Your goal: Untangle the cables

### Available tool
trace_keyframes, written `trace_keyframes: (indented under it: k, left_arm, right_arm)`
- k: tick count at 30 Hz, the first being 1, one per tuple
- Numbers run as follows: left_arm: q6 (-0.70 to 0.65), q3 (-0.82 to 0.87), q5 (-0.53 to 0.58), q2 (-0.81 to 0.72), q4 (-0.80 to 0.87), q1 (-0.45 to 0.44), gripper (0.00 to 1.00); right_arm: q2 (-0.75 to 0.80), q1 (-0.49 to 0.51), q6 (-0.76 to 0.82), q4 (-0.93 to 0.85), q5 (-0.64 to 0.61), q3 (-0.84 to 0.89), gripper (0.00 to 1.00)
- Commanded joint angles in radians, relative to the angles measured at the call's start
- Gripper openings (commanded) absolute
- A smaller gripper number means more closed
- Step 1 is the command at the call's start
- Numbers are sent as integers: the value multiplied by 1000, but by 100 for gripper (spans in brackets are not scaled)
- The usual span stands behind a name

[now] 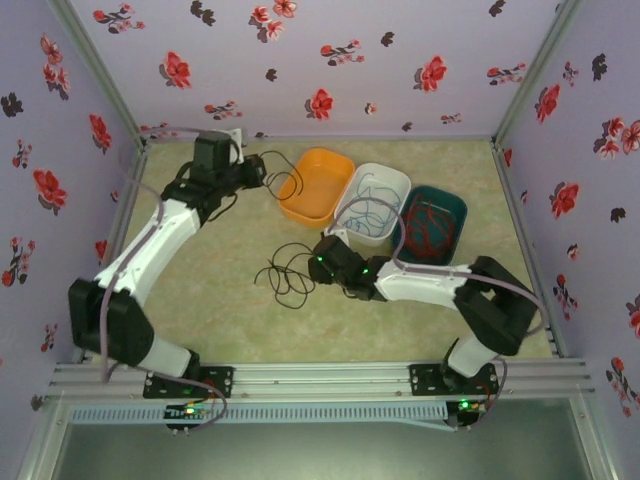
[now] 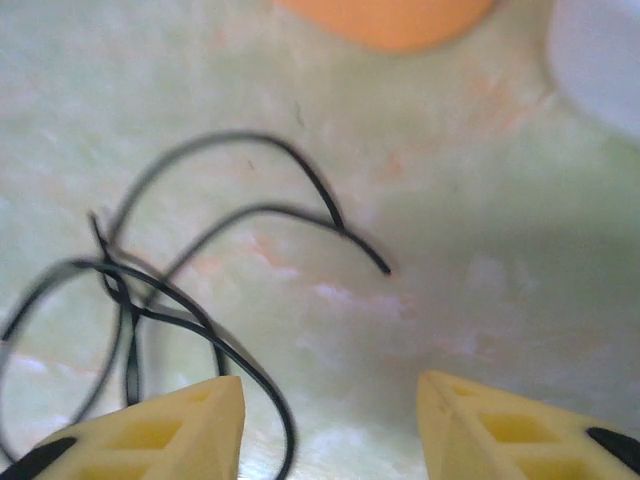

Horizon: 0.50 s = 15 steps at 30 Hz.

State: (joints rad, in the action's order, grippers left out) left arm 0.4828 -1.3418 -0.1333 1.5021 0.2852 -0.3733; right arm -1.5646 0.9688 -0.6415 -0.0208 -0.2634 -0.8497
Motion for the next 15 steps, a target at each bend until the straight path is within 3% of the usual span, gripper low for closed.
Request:
trace_keyframes:
  k: [1,7,15]
  left_arm:
    - [-12,-89,-46,97,-80,6,0]
    - [27,-239,-90,316,-104,2,0]
    - [53,-425,-111,553,-83,-19,0]
  right_arm:
    - [108,8,36,-32,-151,10,53]
    - [283,8,77,-99,-300,18,62]
    - [425,8,103,-153,-388,14,72]
